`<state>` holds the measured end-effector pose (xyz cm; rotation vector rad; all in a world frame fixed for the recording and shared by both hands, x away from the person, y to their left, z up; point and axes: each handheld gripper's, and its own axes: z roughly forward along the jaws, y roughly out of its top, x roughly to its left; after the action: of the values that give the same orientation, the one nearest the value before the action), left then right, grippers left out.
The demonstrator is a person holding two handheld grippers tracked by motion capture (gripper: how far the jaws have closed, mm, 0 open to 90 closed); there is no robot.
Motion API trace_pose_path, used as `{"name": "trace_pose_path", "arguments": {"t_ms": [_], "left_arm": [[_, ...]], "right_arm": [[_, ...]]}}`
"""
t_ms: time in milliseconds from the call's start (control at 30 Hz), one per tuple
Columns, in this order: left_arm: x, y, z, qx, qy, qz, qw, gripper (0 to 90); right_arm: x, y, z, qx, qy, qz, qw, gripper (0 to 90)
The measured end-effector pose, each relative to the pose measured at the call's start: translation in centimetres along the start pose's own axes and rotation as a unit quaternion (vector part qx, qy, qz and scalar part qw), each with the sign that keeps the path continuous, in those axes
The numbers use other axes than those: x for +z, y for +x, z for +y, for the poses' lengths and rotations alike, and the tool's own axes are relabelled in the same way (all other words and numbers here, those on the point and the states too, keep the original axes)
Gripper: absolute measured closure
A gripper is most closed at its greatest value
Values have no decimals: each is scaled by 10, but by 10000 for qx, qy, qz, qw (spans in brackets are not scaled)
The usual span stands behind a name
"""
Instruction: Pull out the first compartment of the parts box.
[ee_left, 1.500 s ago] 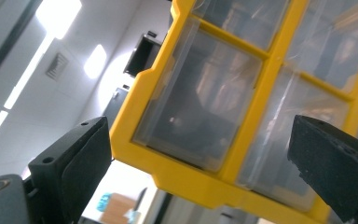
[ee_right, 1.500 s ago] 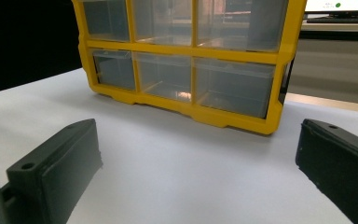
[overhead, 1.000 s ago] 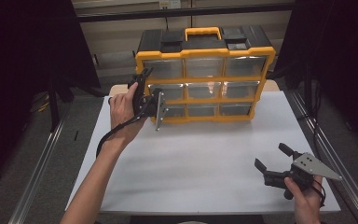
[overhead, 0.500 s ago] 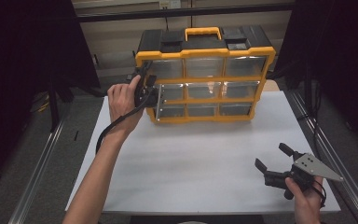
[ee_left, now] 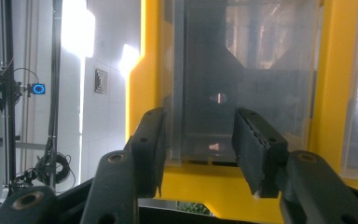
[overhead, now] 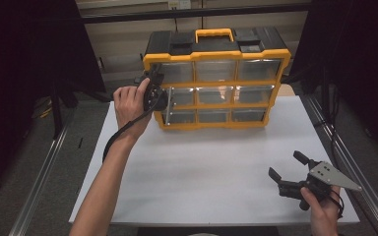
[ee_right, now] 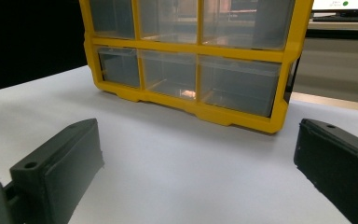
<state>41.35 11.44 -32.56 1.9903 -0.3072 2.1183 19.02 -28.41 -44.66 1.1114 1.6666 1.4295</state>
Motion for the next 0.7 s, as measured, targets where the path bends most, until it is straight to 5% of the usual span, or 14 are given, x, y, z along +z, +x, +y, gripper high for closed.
{"name": "trace_pose_path", "arguments": {"t_ms": [100, 400, 700], "left_arm": [[2, -1, -1, 131, -44, 75, 9999, 564], [1, -1, 5, 6, 245, 308, 9992, 727], [2, 2, 6, 81, 203, 419, 9989, 819]], "right_arm": [[0, 0, 0, 2, 22, -1, 10000, 5], [0, -1, -1, 4, 26, 21, 10000, 5], [1, -1, -1, 7, 45, 28, 10000, 6]]}}
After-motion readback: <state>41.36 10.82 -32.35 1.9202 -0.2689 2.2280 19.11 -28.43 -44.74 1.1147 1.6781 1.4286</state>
